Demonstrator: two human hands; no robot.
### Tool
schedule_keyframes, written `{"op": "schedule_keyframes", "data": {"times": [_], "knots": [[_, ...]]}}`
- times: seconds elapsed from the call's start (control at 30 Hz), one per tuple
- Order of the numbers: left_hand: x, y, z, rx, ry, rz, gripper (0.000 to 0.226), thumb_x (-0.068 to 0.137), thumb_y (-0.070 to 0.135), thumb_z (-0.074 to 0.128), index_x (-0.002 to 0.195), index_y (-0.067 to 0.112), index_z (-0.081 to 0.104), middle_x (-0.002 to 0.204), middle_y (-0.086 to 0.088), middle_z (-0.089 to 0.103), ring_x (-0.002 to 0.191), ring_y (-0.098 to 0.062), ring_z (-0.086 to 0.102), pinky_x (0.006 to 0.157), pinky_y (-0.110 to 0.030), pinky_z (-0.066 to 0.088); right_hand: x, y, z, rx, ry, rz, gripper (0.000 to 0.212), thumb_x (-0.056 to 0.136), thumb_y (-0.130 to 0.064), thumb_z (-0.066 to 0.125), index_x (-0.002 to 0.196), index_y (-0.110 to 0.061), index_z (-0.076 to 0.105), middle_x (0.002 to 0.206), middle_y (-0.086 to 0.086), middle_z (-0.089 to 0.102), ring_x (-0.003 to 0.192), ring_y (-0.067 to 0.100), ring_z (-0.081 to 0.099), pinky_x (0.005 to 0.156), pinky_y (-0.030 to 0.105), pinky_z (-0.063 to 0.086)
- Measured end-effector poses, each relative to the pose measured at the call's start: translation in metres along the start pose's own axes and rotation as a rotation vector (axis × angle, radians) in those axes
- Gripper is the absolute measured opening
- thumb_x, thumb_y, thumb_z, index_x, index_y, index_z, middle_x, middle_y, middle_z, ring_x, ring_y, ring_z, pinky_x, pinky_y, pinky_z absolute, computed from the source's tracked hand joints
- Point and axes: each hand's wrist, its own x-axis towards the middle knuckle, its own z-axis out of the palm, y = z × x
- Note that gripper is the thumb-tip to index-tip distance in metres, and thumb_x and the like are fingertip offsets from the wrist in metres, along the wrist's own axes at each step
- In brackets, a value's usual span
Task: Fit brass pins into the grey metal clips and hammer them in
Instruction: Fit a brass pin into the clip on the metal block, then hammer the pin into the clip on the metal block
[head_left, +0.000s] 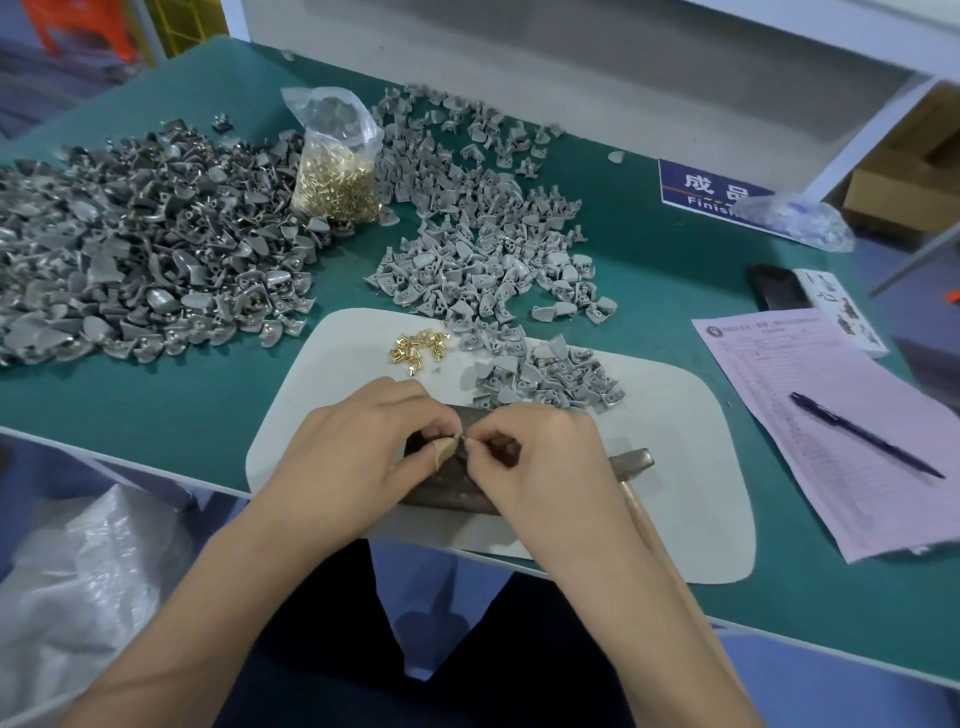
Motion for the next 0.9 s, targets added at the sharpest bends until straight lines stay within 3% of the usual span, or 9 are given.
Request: {"op": "schedule_keyframes", "data": {"times": [0.1,0.17,0.3,0.43,0.5,0.6,0.7,0.8,0.9], "knots": [[-0.001,0.001,0.000,-0.003,0.003,-0.008,0.007,0.090,0.037,0.068,0.096,0.039,0.065,0.090,0.020,0.057,0.093,-0.001,0.049,0.068,-0.031,0.045,-0.001,0.000,0.000,0.020,-0.022,0.014,0.008,0.082,-0.014,0.078,0.082,-0.022,0.079,0.071,-0.007,0.070,0.070,0.011,0.060,0.069,0.030,0.049],[-0.001,0.004,0.000,0.003,0.002,-0.011,0.006,0.090,0.040,0.065,0.095,0.038,0.065,0.090,0.019,0.056,0.092,-0.001,0.049,0.069,-0.032,0.045,-0.011,0.006,-0.005,0.041,0.027,0.078,0.007,0.086,-0.028,0.079,0.093,-0.026,0.079,0.080,-0.009,0.072,0.073,0.009,0.061,0.070,0.029,0.051],[-0.003,0.005,0.000,-0.006,0.000,-0.033,0.004,0.092,0.042,0.063,0.093,0.038,0.063,0.091,0.019,0.056,0.089,0.000,0.046,0.070,-0.032,0.046,-0.046,0.031,-0.024,-0.389,0.299,0.366,0.030,0.092,-0.060,0.059,0.103,-0.035,0.072,0.093,-0.011,0.066,0.091,0.022,0.063,0.061,0.032,0.042],[-0.002,0.005,-0.001,0.008,-0.032,-0.025,0.005,0.093,0.041,0.061,0.096,0.038,0.064,0.093,0.018,0.056,0.095,-0.002,0.049,0.073,-0.033,0.046,-0.082,0.060,-0.036,-0.509,0.068,0.628,0.043,0.087,-0.073,0.051,0.104,-0.034,0.058,0.099,-0.005,0.059,0.098,0.028,0.058,0.063,0.036,0.040],[-0.001,0.006,-0.001,0.013,-0.031,-0.023,0.005,0.094,0.041,0.061,0.097,0.038,0.064,0.093,0.018,0.056,0.096,-0.003,0.049,0.074,-0.034,0.047,-0.087,0.069,-0.039,-0.428,0.014,0.603,0.034,0.092,-0.060,0.056,0.106,-0.029,0.057,0.098,-0.002,0.058,0.089,0.029,0.055,0.064,0.038,0.042],[-0.003,0.005,0.001,0.018,-0.011,-0.029,0.006,0.093,0.042,0.061,0.097,0.038,0.064,0.093,0.018,0.057,0.096,-0.003,0.049,0.073,-0.033,0.047,-0.084,0.076,-0.045,-0.282,0.083,0.532,0.024,0.100,-0.043,0.053,0.107,-0.021,0.060,0.099,0.002,0.060,0.082,0.028,0.054,0.067,0.041,0.045],[-0.004,0.005,0.003,0.025,0.017,-0.036,0.004,0.092,0.041,0.063,0.095,0.040,0.065,0.093,0.019,0.057,0.093,0.000,0.049,0.068,-0.029,0.044,-0.075,0.069,-0.055,-0.056,0.187,0.454,0.026,0.105,-0.046,0.044,0.101,-0.028,0.062,0.085,-0.007,0.066,0.067,0.024,0.059,0.057,0.039,0.044],[-0.002,0.008,0.004,0.057,0.037,-0.027,0.003,0.092,0.042,0.063,0.093,0.039,0.065,0.090,0.018,0.058,0.091,-0.001,0.050,0.064,-0.028,0.042,-0.062,0.047,-0.056,0.128,0.168,0.314,0.033,0.106,-0.053,0.044,0.091,-0.032,0.063,0.073,-0.013,0.062,0.052,0.012,0.050,0.049,0.021,0.041],[0.000,0.008,0.003,0.117,0.048,-0.005,0.003,0.092,0.041,0.065,0.092,0.038,0.065,0.089,0.017,0.058,0.090,-0.003,0.051,0.062,-0.027,0.041,-0.045,0.028,-0.043,0.115,0.066,0.203,0.032,0.096,-0.066,0.044,0.111,-0.048,0.065,0.080,-0.024,0.066,0.066,0.004,0.056,0.062,0.022,0.047]]}}
